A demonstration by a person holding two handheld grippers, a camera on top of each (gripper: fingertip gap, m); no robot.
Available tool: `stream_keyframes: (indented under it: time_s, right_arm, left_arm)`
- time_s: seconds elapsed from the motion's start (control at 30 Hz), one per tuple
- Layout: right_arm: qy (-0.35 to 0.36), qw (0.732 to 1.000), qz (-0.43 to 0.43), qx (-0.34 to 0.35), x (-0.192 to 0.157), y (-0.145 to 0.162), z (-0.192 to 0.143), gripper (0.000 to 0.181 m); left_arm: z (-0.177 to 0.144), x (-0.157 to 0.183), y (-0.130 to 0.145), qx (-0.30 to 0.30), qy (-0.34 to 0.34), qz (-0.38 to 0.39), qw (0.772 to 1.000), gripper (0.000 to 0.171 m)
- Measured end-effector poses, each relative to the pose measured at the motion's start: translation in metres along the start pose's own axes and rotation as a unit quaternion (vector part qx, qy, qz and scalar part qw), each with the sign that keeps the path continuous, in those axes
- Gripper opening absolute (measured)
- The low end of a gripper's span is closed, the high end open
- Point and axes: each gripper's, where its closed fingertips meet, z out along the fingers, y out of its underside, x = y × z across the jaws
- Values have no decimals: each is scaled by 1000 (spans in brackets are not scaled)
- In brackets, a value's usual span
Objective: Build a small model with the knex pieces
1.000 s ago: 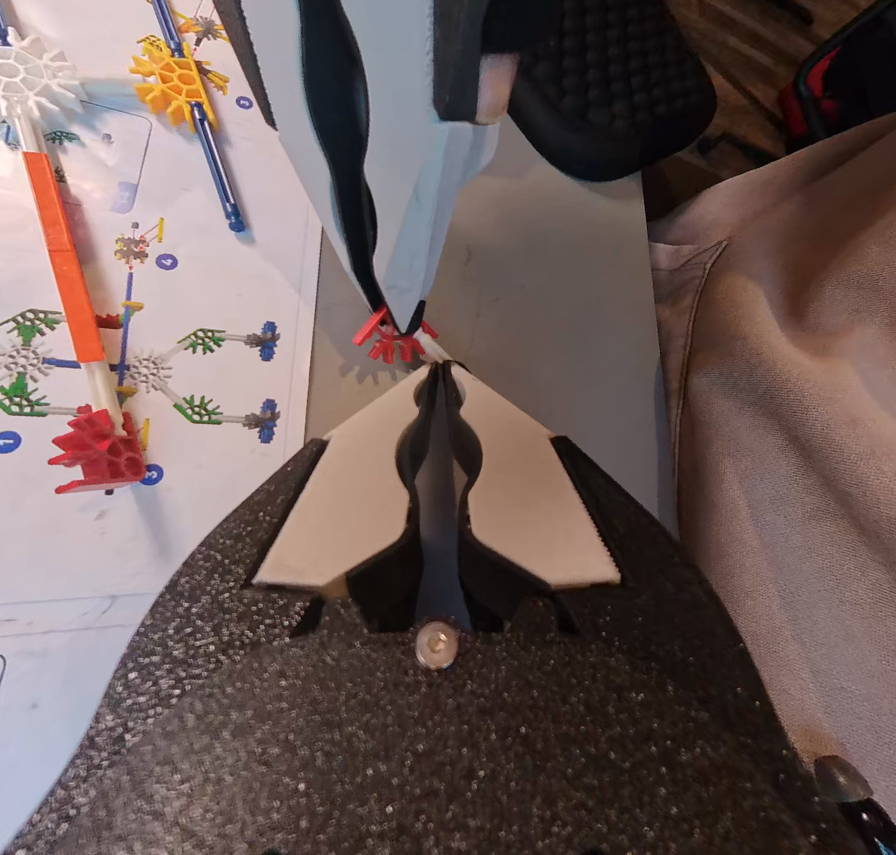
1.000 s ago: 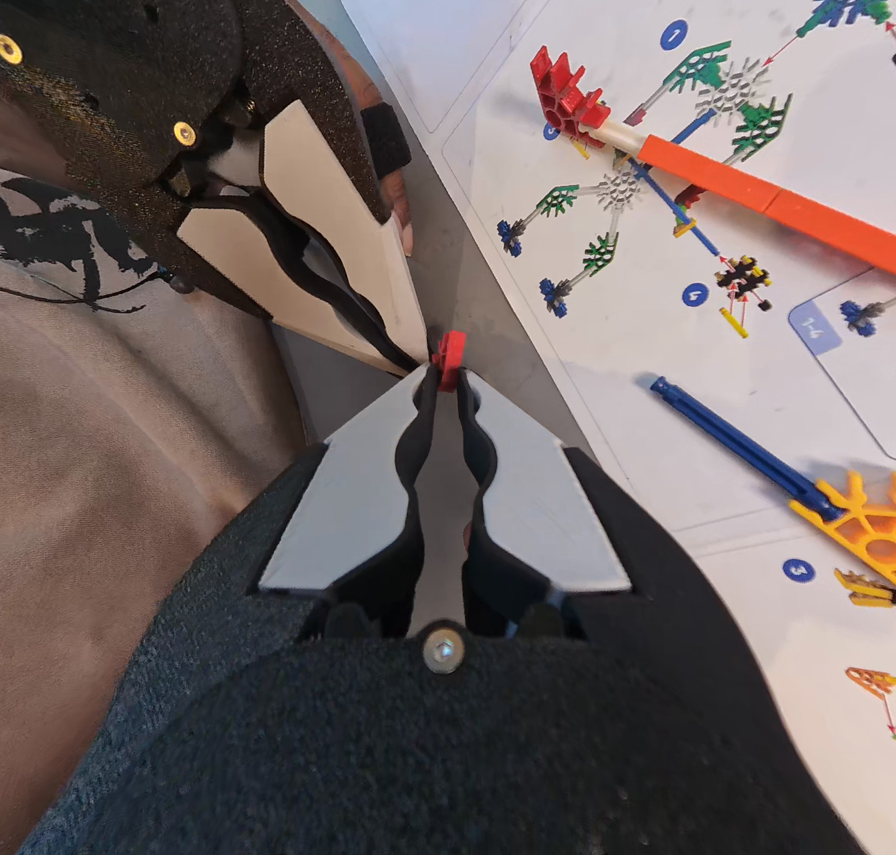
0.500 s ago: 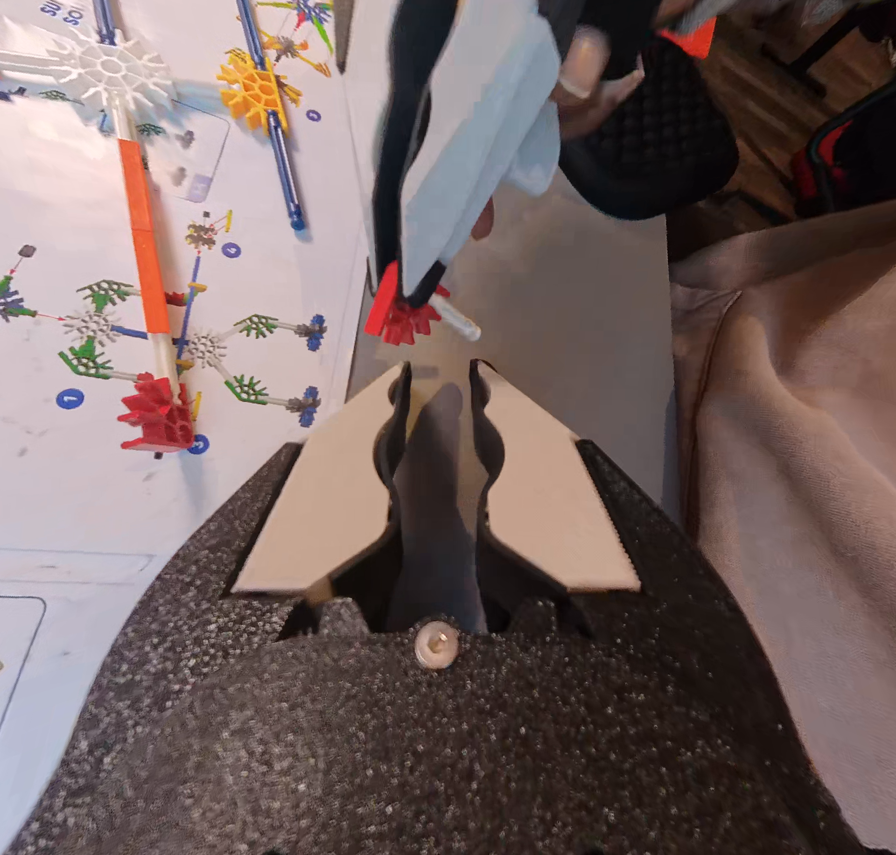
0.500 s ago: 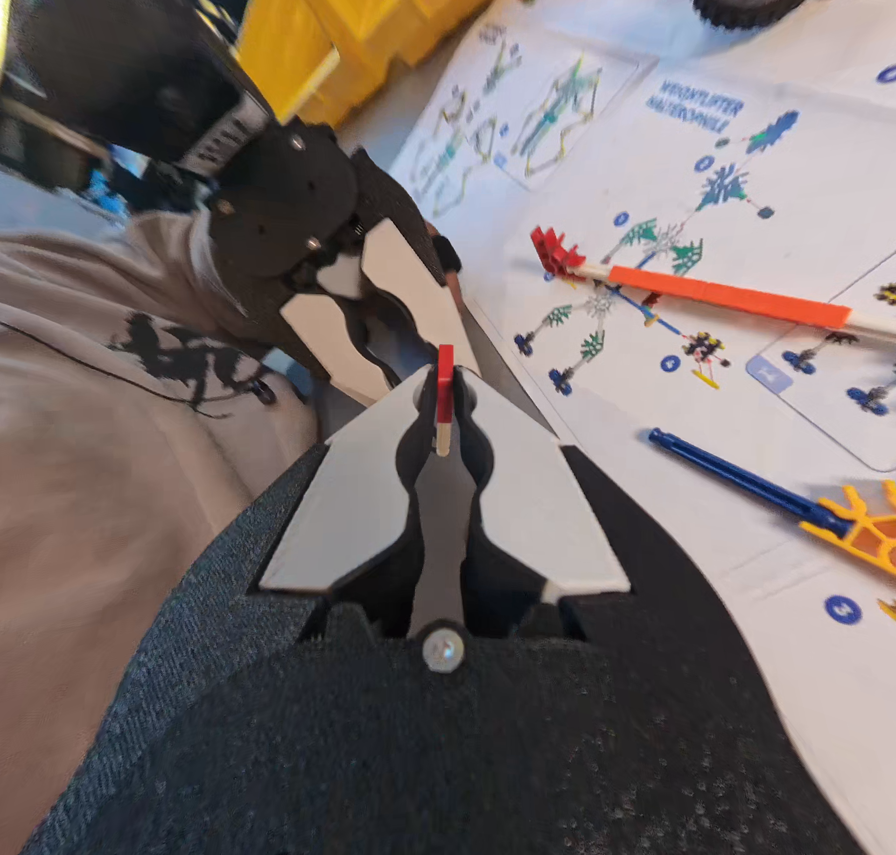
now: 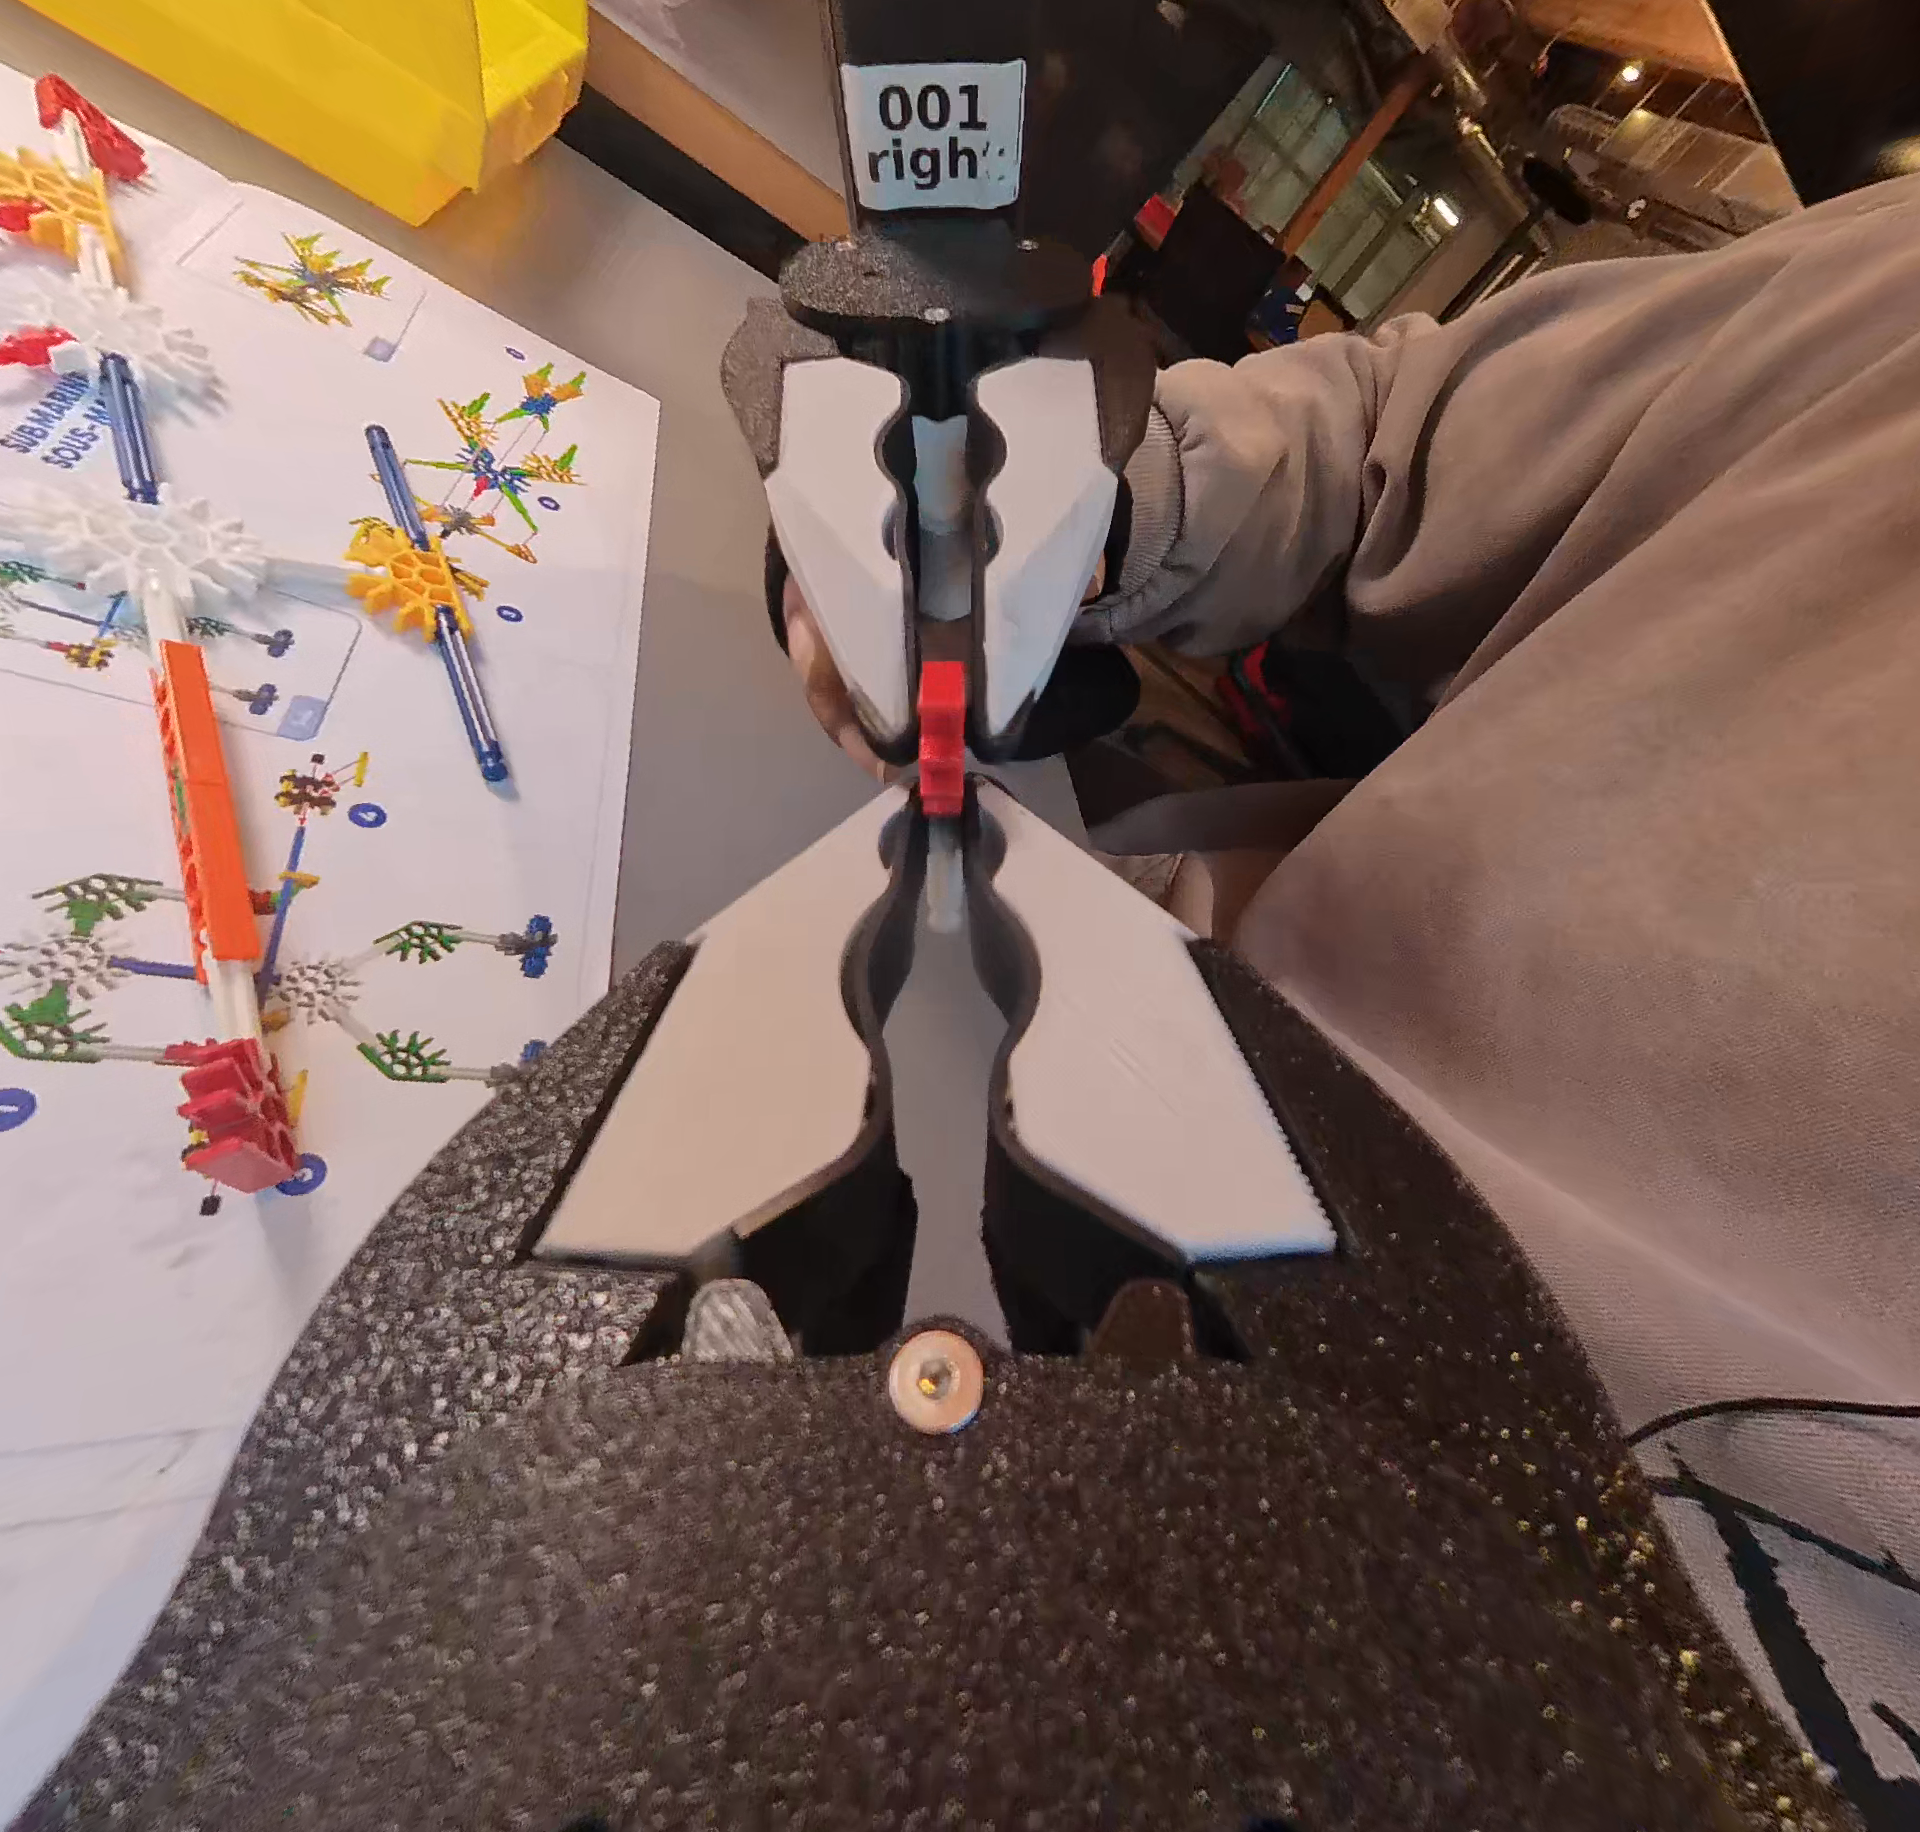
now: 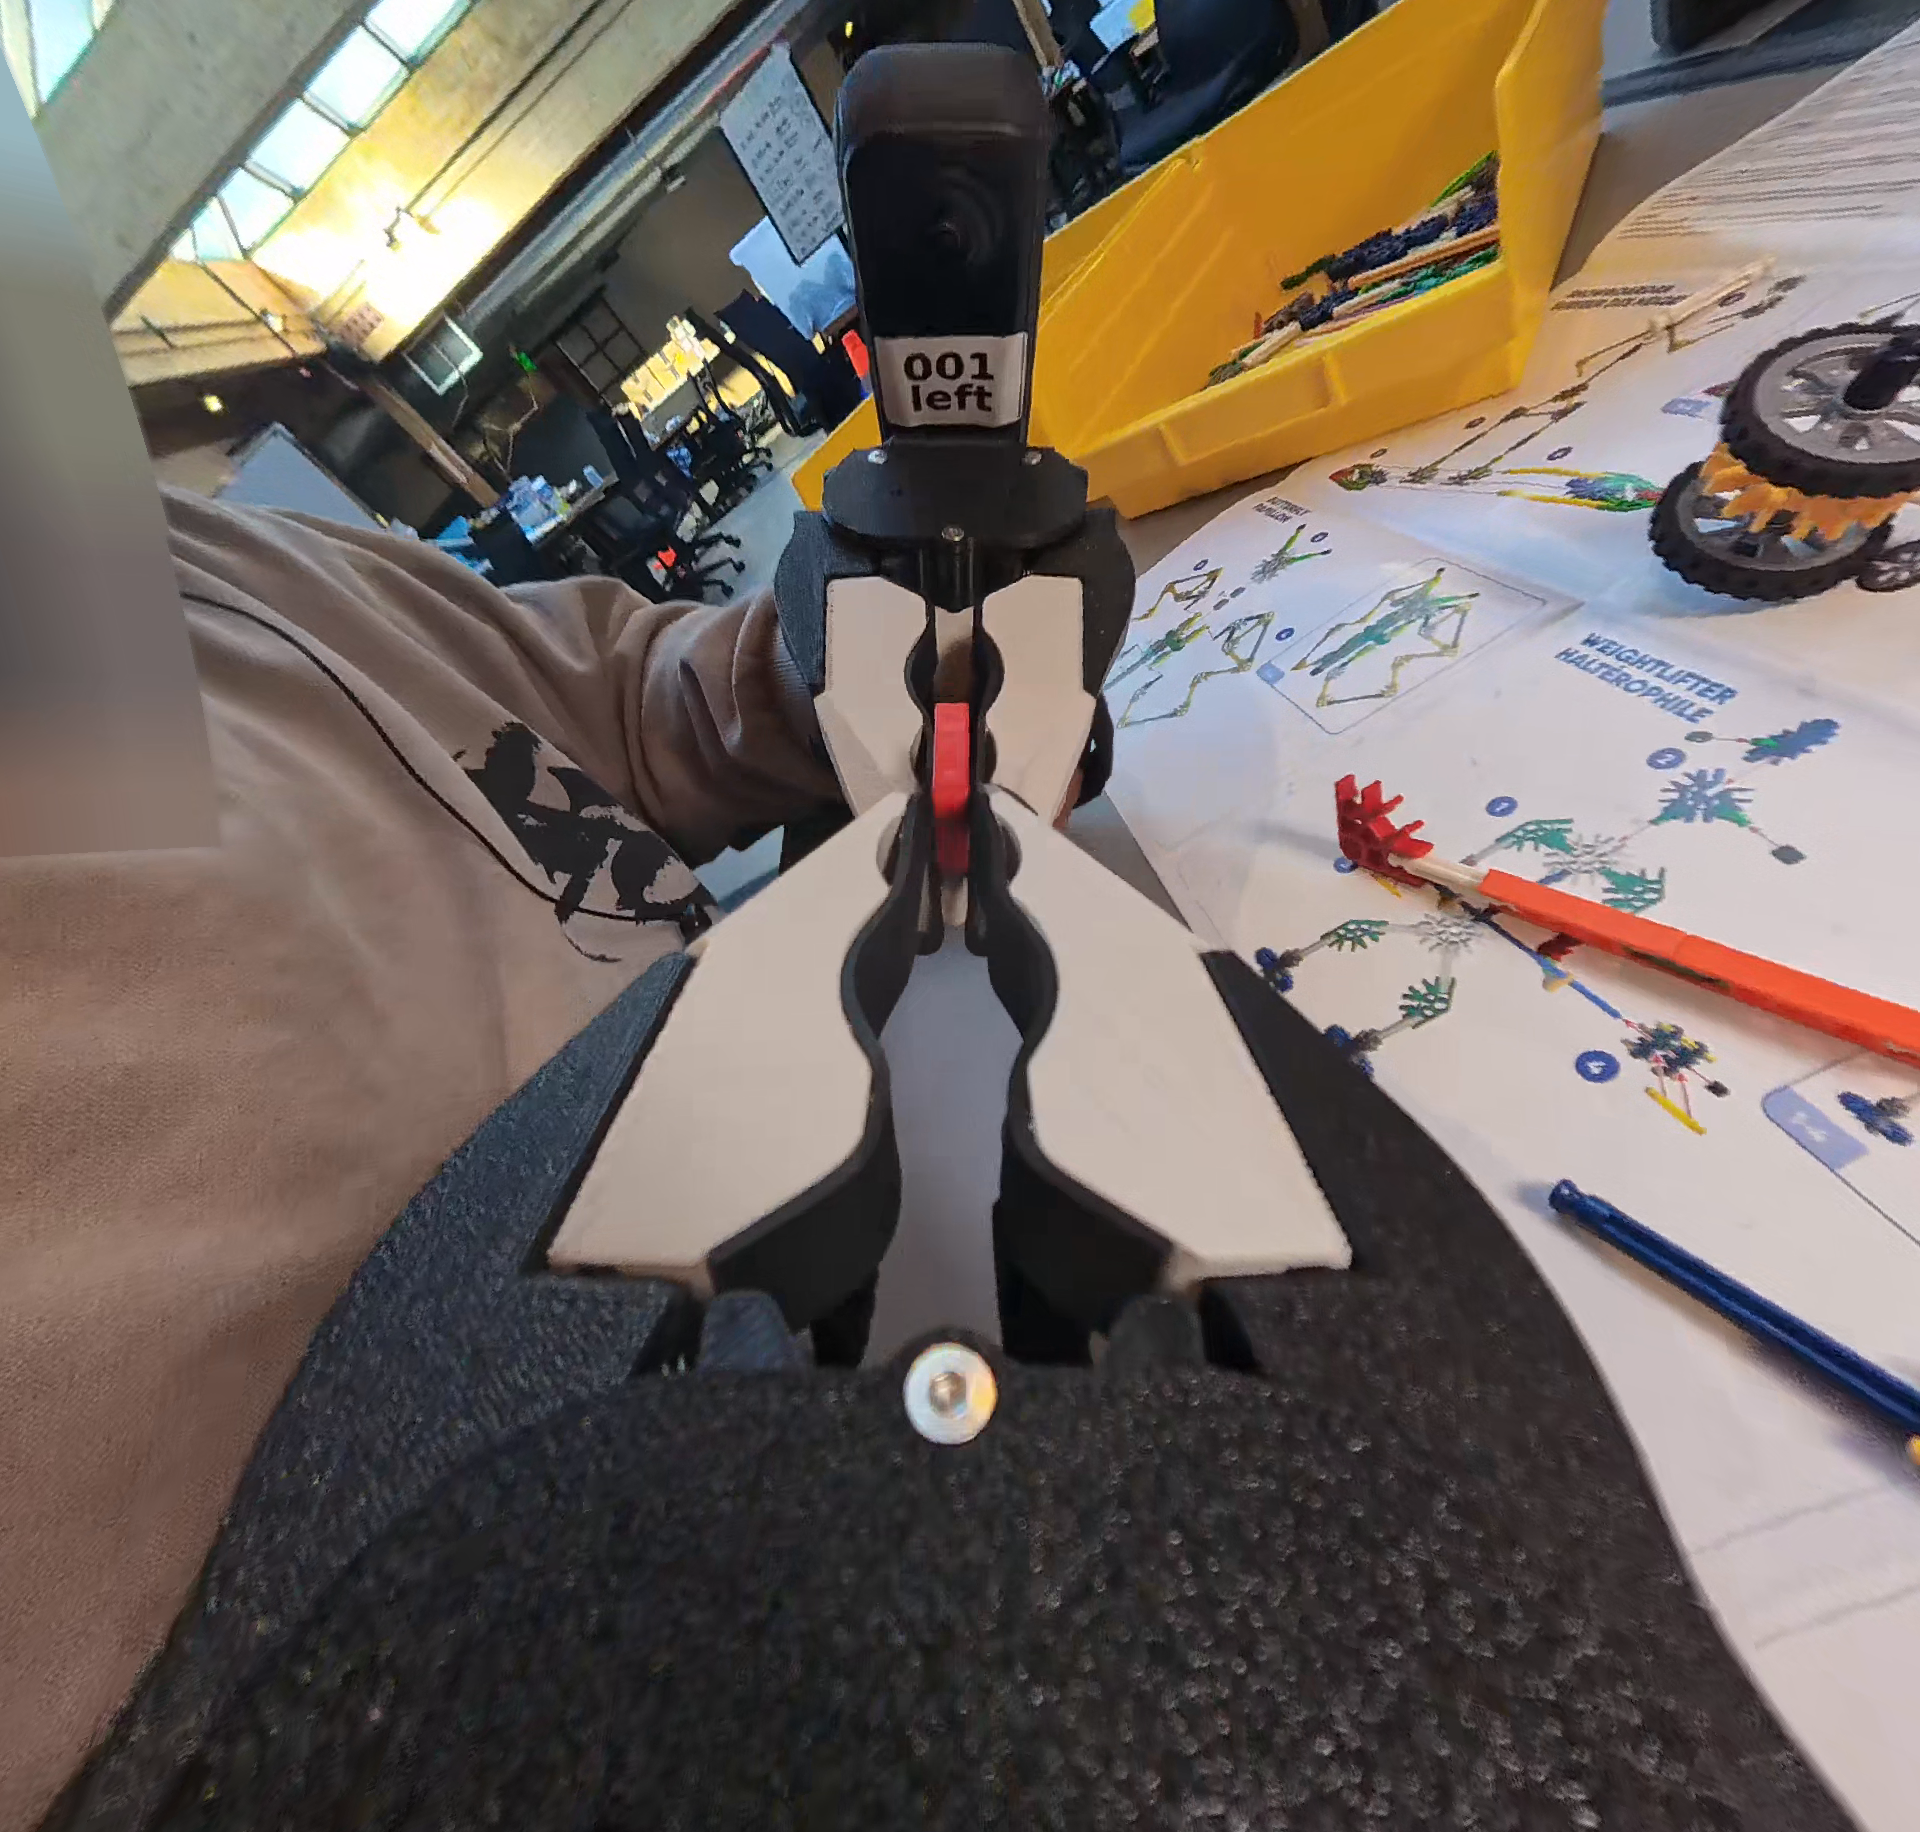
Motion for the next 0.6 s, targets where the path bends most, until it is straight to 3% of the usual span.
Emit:
stream_keyframes:
  time_s: [0.17, 0.6]
  right_arm:
    - [28, 998, -46, -11, -1, -3, 3, 4]
    - [33, 996, 37, 73, 16, -20, -4, 4]
  left_arm:
    - [-2, 4, -6, 18, 21, -26, 999, 3]
    - [-13, -11, -17, 56, -3, -52, 997, 3]
